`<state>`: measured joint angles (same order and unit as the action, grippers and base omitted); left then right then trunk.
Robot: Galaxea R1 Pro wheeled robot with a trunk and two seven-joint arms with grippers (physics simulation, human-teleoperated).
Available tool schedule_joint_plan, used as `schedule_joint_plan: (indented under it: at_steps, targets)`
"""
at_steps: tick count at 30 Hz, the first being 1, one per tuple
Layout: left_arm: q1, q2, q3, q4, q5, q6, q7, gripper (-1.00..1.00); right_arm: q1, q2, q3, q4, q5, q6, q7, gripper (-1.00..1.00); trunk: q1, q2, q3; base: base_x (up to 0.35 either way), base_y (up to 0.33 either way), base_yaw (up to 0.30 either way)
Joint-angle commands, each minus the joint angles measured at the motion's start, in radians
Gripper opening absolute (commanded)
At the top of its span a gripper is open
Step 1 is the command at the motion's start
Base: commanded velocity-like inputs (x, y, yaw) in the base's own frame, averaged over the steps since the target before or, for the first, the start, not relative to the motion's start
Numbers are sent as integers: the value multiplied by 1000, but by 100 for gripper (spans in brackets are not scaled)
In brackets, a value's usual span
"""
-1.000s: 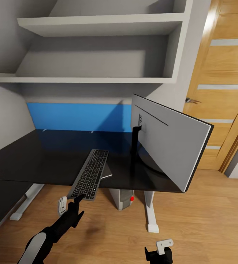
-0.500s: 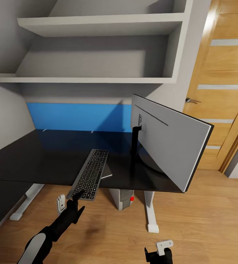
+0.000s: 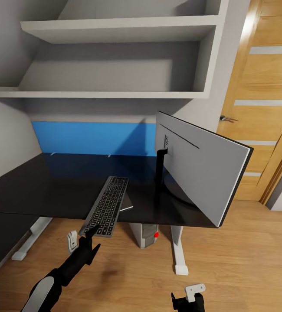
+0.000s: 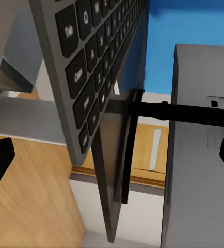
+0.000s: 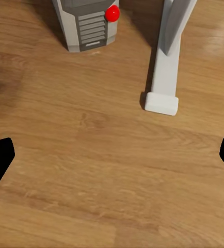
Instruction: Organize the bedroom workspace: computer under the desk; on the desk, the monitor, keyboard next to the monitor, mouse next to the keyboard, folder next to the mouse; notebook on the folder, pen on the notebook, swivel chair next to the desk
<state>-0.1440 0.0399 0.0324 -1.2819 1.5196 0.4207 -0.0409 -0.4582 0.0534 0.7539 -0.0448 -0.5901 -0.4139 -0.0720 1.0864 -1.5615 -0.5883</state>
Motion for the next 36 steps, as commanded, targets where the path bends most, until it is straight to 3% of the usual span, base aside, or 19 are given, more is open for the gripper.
schedule_joint_plan:
  at_steps: [1, 21, 36]
  targets:
    - [0, 0, 1, 0, 5, 6, -1, 100, -1, 0, 9, 0, -3, -2, -6, 100, 0, 0, -1, 0, 0, 0]
    - [-1, 0, 2, 2, 5, 4, 0, 100, 0, 0, 9, 0, -3, -2, -6, 100, 0, 0, -1, 0, 0, 0]
    - [-1, 0, 3, 1, 5, 6, 2, 100, 0, 0, 9, 0, -3, -1, -6, 100, 57, -105, -48, 0, 0, 0]
